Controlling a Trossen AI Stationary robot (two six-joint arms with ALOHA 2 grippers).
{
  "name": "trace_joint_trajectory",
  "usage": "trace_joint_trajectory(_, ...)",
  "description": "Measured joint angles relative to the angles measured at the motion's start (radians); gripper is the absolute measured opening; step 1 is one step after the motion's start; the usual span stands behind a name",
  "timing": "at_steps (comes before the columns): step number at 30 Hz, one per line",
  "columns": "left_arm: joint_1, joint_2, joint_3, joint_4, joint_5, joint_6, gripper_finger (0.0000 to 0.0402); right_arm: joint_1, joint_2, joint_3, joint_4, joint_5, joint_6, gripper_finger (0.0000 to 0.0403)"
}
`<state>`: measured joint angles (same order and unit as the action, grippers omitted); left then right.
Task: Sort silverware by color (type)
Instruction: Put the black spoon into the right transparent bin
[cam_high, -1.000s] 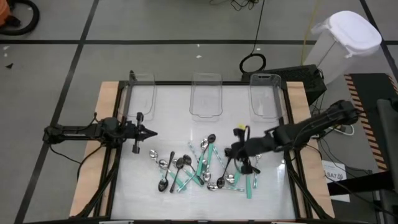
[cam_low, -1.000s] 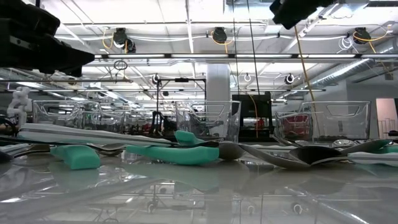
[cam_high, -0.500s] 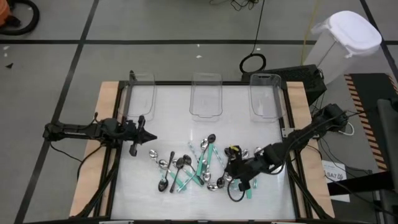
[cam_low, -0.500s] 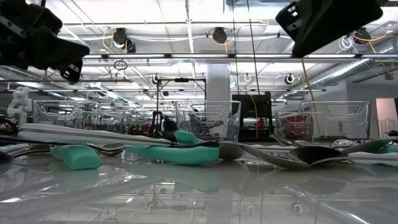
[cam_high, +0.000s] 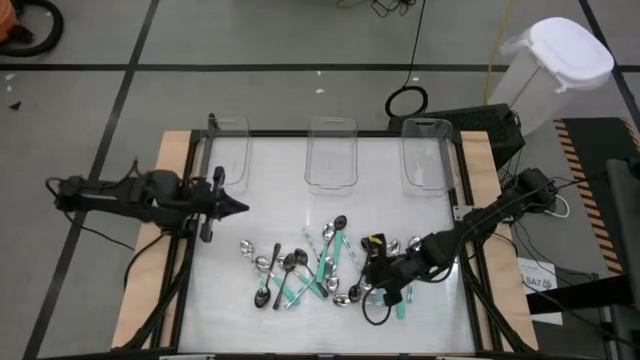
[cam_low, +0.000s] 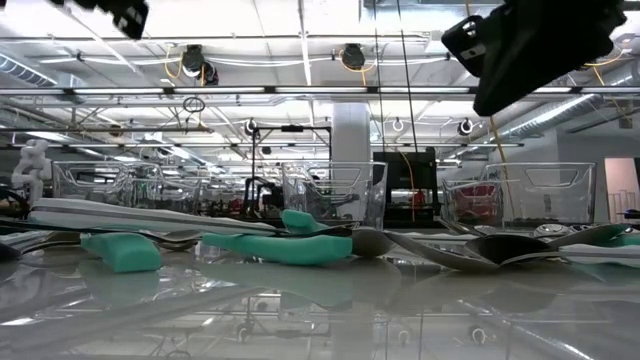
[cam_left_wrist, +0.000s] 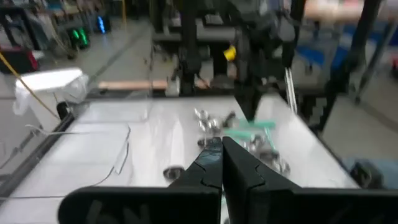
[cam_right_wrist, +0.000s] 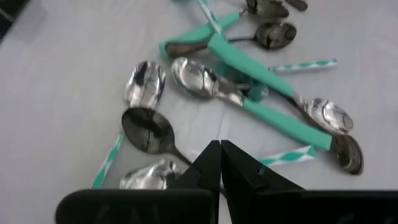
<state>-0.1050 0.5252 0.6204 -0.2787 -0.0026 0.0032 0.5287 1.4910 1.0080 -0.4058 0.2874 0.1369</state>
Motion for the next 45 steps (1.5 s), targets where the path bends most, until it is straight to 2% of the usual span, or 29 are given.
trace_joint_trajectory(6, -0.057, 0.226, 0.242, -0.204, 0.000, 0.012, 0.0001, -0.015, 0.000, 0.000, -0.035, 0.000, 0.025, 0.0008)
trace_joint_trajectory(12, -0.138, 0.396, 0.259, -0.218, -0.026, -0.017, 0.0001, -0.031, 0.000, 0.000, -0.033, 0.000, 0.023, 0.0008)
trace_joint_trajectory(14, -0.174, 0.455, 0.251, -0.222, -0.090, -0.034, 0.0001, -0.032, 0.000, 0.000, -0.033, 0.000, 0.032, 0.0008)
trace_joint_trajectory(17, -0.238, 0.550, 0.250, -0.207, -0.273, -0.108, 0.0001, -0.031, 0.000, 0.000, -0.033, -0.001, 0.058, 0.0008)
trace_joint_trajectory(20, -0.301, 0.644, 0.250, -0.137, -0.380, -0.129, 0.0001, -0.031, 0.000, 0.000, -0.033, -0.001, 0.086, 0.0008)
trace_joint_trajectory(28, -0.395, 0.893, 0.250, 0.242, -0.398, -0.005, 0.0001, -0.029, 0.001, 0.000, -0.033, 0.000, 0.117, 0.0008)
trace_joint_trajectory(35, -0.362, 1.029, 0.250, 0.484, -0.395, 0.056, 0.0001, -0.041, 0.047, 0.000, -0.068, -0.003, 0.088, 0.0009)
trace_joint_trajectory(38, -0.351, 1.074, 0.250, 0.540, -0.392, 0.059, 0.0001, -0.061, 0.061, -0.001, -0.089, -0.052, 0.054, 0.0013)
trace_joint_trajectory(42, -0.337, 1.110, 0.249, 0.573, -0.383, 0.030, 0.0001, -0.077, 0.060, -0.001, -0.102, -0.098, 0.015, 0.0033)
trace_joint_trajectory(45, -0.332, 1.134, 0.249, 0.649, -0.339, 0.032, 0.0001, -0.084, 0.065, -0.001, -0.095, -0.112, -0.040, 0.0057)
